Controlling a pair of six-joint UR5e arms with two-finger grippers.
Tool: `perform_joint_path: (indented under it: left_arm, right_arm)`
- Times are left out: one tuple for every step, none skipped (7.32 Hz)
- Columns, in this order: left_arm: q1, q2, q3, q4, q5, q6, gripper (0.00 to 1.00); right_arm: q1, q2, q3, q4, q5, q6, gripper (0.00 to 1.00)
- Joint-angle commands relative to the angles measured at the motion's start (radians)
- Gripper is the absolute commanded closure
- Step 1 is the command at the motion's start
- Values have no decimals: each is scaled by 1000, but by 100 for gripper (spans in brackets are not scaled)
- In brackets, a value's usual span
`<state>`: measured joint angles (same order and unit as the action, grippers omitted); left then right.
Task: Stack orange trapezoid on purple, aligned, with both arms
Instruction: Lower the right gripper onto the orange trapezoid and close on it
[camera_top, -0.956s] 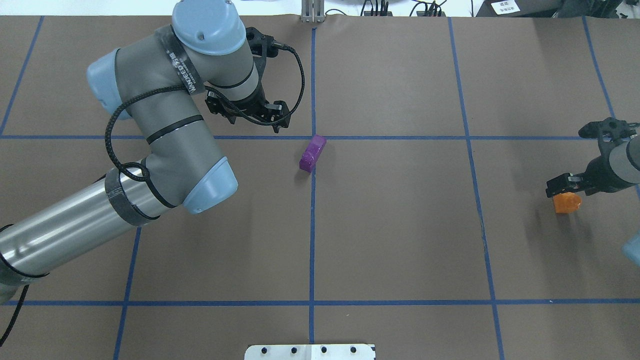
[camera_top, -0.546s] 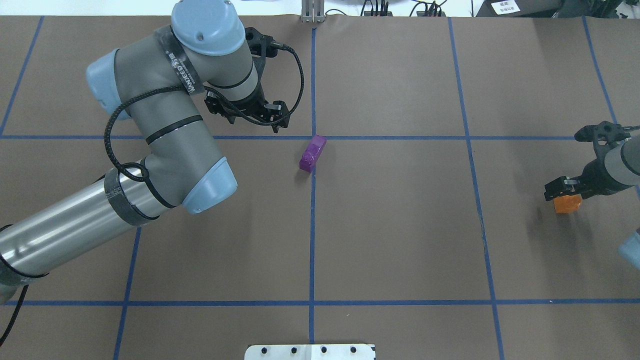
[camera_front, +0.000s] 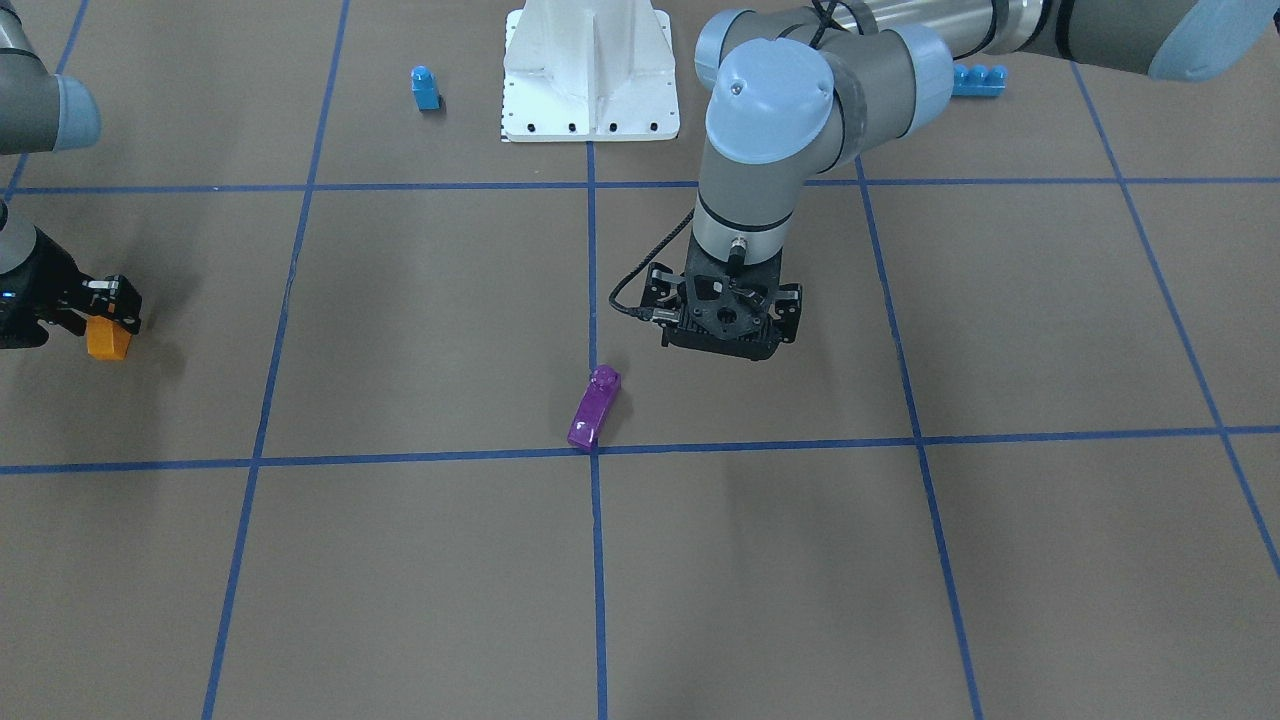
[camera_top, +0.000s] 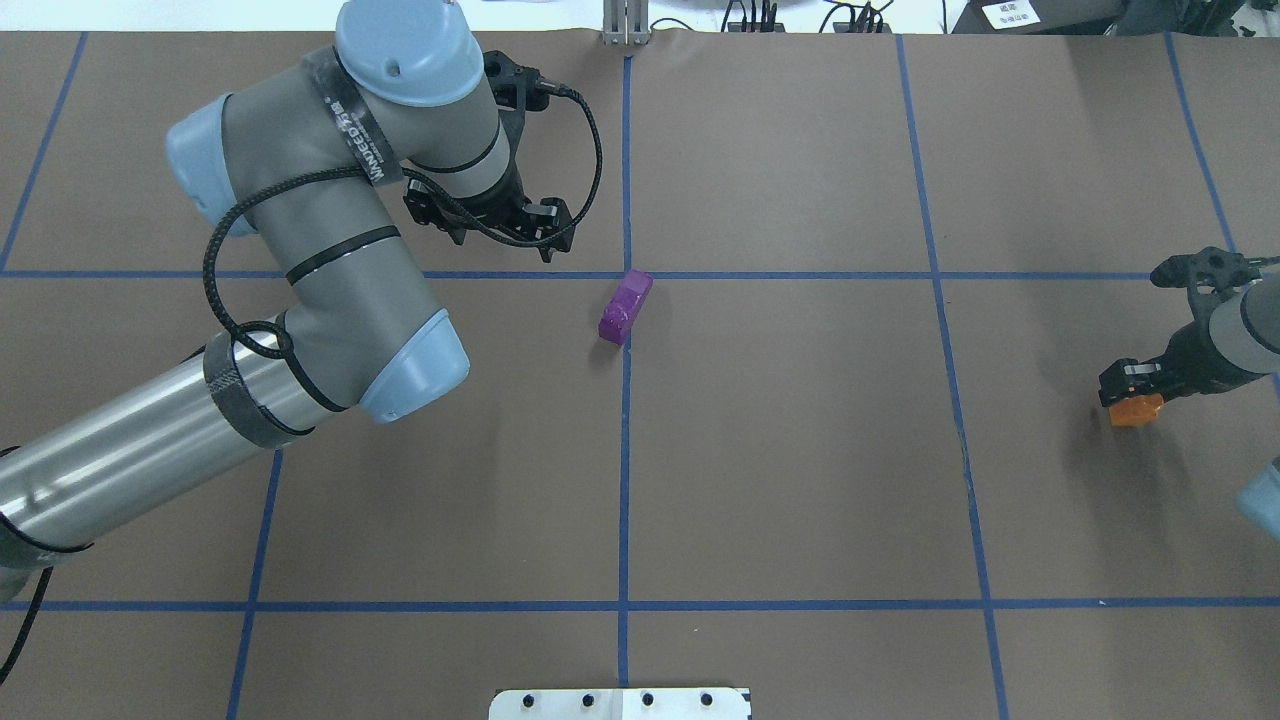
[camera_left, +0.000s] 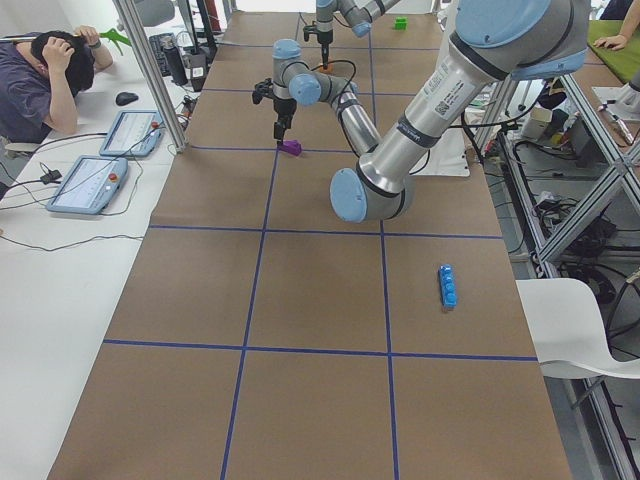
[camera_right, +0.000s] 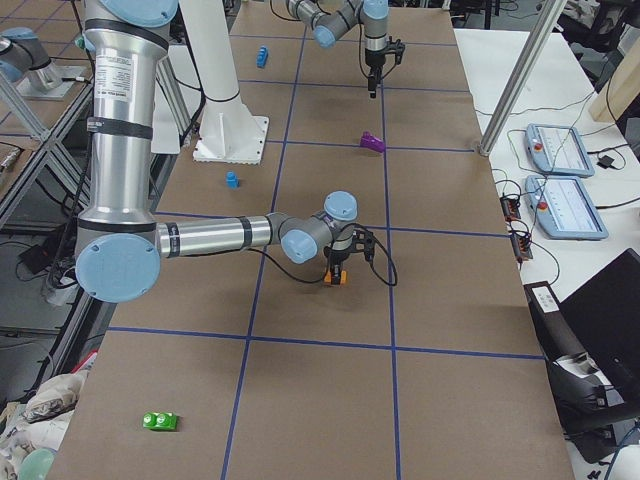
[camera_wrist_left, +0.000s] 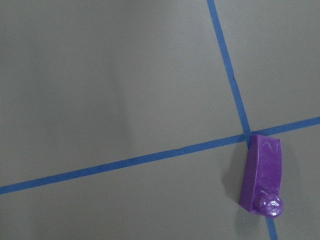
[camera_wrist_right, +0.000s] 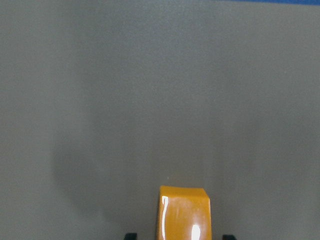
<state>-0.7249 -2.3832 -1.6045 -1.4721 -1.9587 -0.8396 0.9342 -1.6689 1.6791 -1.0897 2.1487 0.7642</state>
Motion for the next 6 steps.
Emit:
perform_joint_path:
  left_arm:
    - [-1, 1, 0, -1, 0, 0, 0]
    - [-1, 1, 0, -1, 0, 0, 0]
    - [-1, 1, 0, -1, 0, -1, 0]
    - [-1, 1, 2, -1, 0, 0, 0]
    - [-1, 7, 0, -2, 0, 0, 0]
    - [-2, 9, 0, -4, 0, 0, 0]
  right_arm:
    - [-3, 0, -1, -6, 5, 3, 55]
    - [-5, -3, -1, -4, 17, 1, 56]
    - [-3, -6, 1, -4, 32, 3, 55]
    - [-3, -8, 1, -4, 33, 3, 56]
    - [-3, -8, 5, -4, 34, 3, 88]
    - [-3, 1, 11, -4, 51, 4, 100]
